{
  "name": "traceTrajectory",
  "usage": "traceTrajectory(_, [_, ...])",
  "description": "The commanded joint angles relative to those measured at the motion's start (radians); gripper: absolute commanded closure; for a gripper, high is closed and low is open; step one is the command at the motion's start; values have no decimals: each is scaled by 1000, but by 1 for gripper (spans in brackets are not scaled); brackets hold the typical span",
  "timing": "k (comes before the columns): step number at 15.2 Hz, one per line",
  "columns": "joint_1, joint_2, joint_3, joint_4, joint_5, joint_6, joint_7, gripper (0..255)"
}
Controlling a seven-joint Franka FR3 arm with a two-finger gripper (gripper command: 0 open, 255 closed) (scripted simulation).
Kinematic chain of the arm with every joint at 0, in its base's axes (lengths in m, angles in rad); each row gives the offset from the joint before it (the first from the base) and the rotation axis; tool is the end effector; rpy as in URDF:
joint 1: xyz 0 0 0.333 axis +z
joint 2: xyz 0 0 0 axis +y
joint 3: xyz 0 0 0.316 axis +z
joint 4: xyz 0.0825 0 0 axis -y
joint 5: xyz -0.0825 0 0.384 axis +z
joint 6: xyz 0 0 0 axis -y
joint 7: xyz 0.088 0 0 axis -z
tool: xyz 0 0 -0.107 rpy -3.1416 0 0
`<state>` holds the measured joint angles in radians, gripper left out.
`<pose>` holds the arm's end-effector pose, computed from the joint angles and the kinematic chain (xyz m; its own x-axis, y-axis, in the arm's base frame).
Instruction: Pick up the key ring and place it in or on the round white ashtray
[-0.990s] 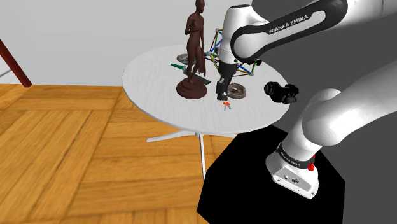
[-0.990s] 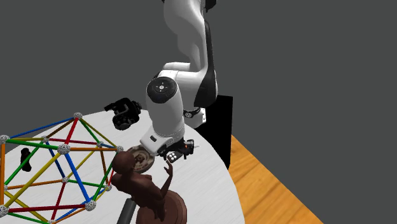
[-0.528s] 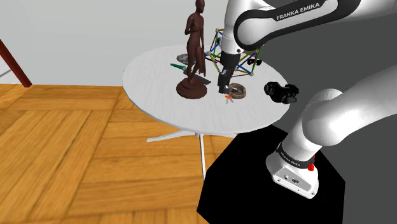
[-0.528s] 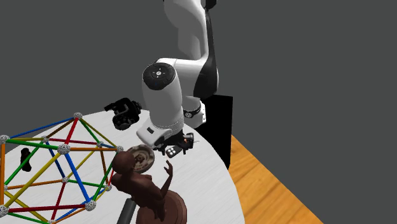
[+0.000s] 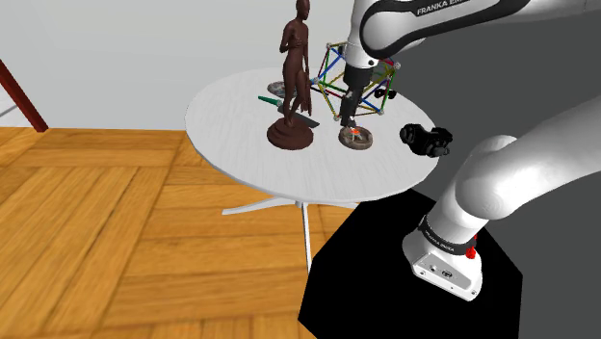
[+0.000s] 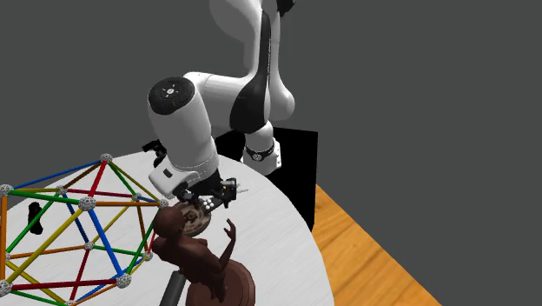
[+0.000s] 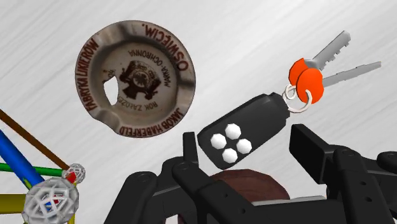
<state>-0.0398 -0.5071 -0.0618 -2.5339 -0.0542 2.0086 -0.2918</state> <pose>0.3836 -0.0427 0.4453 0.9753 0.2197 -0.0234 0.2200 -0.9754 0.0124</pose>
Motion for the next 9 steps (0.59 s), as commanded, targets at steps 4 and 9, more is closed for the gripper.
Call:
traceTrajectory(4, [-51,79,-92,85,-40,-1,-121,255])
traceTrajectory(9, [-86,161,-164,160,-56,13,-220,255])
